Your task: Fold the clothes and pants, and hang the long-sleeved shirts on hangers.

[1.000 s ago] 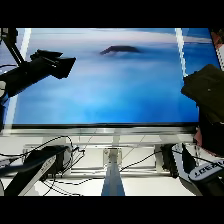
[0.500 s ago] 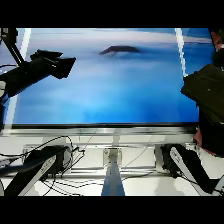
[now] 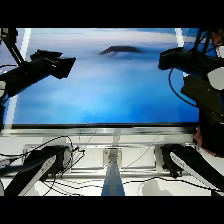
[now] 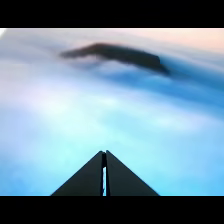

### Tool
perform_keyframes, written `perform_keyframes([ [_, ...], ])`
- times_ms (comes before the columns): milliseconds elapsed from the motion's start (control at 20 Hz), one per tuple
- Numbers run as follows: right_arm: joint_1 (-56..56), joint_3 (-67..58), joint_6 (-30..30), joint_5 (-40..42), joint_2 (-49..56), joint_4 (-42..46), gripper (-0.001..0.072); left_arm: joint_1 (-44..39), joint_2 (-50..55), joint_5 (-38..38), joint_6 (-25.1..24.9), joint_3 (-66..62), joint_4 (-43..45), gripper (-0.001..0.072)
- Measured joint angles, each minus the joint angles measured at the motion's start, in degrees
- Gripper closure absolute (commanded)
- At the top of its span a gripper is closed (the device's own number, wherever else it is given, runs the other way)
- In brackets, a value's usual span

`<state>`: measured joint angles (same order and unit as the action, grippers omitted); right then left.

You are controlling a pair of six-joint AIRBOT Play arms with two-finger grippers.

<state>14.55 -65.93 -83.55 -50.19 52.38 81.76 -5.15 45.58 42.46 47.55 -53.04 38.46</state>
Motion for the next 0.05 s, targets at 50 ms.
perform_keyframes([
  [50, 0.42, 0.00, 0.87, -0.46, 0.17, 0.59, 0.0655, 0.00, 0.00, 0.00, 0.00, 0.00, 0.00, 0.0020],
])
